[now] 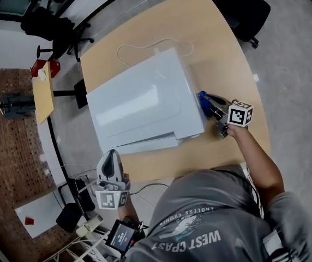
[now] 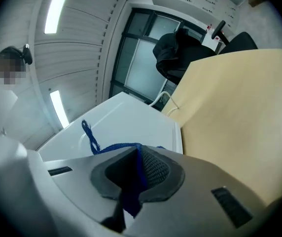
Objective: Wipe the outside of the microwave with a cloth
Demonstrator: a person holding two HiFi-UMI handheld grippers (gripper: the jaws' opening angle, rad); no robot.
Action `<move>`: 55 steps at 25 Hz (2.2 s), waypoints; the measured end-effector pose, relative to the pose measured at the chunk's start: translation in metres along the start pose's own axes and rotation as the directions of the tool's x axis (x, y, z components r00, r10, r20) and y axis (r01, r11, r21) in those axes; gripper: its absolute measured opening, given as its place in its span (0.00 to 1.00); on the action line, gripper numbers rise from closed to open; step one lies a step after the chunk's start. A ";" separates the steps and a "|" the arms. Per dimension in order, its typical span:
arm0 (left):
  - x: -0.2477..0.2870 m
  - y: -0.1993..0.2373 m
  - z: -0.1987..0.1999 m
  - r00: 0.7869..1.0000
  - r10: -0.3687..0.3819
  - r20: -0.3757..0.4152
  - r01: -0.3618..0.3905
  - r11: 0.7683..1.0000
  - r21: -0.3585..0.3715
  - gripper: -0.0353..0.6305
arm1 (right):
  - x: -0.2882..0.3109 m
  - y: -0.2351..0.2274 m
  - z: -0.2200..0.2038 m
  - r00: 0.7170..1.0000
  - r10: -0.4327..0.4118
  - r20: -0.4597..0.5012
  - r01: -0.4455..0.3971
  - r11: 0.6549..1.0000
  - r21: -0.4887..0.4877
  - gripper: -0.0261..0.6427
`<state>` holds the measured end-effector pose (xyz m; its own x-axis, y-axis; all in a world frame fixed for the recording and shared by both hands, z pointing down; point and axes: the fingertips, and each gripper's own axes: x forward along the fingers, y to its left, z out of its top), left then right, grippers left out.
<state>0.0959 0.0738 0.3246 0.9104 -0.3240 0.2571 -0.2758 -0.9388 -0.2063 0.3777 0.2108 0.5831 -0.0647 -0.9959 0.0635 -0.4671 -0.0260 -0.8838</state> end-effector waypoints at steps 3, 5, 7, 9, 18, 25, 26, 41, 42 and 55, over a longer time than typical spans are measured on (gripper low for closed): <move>-0.005 0.001 -0.004 1.000 0.019 -0.020 -0.019 1.000 -0.004 0.09 | 0.051 -0.022 0.055 0.997 0.035 0.062 -0.035 0.999 -0.001 0.10; -0.009 0.001 -0.007 0.999 0.030 -0.031 -0.030 1.000 -0.008 0.09 | 0.085 -0.041 0.087 0.995 0.039 0.087 -0.041 0.999 0.024 0.10; -0.012 0.001 -0.010 0.999 0.039 -0.037 -0.039 0.999 -0.011 0.09 | 0.112 -0.057 0.110 0.994 0.032 0.105 -0.039 0.997 0.070 0.10; -0.015 0.002 -0.012 0.998 0.044 -0.038 -0.044 0.999 -0.011 0.09 | 0.129 -0.066 0.122 0.994 0.023 0.104 -0.034 0.993 0.110 0.10; -0.012 0.002 -0.020 0.999 0.029 -0.036 -0.030 0.999 -0.028 0.09 | 0.106 0.087 0.181 0.904 0.379 0.197 -0.385 0.923 -0.011 0.09; -0.008 -0.008 -0.014 1.000 0.005 -0.027 -0.006 1.000 -0.024 0.09 | 0.098 0.057 0.155 0.942 0.303 0.145 -0.298 0.953 -0.054 0.09; -0.010 -0.008 -0.014 1.000 0.005 -0.025 -0.006 1.000 -0.022 0.09 | 0.096 0.034 0.139 0.962 0.243 0.122 -0.241 0.970 -0.033 0.09; -0.039 -0.005 -0.023 0.999 0.035 0.022 -0.034 0.998 -0.046 0.09 | 0.022 0.206 0.050 0.872 0.200 -0.447 -0.465 0.626 -0.626 0.09; -0.043 -0.003 -0.026 0.999 0.039 0.028 -0.037 0.998 -0.055 0.09 | 0.022 0.209 0.026 0.834 0.062 -0.548 -0.497 0.516 -0.698 0.09; -0.104 0.056 -0.058 0.990 0.067 0.124 -0.055 0.993 -0.100 0.09 | 0.139 0.272 -0.155 0.622 -0.344 -0.703 -0.657 0.259 -0.708 0.09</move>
<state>-0.0320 0.0480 0.3409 0.9210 -0.3694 0.1236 -0.3549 -0.9266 -0.1242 0.1054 0.0783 0.4234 -0.4993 -0.5500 0.6695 -0.7033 0.7086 0.0575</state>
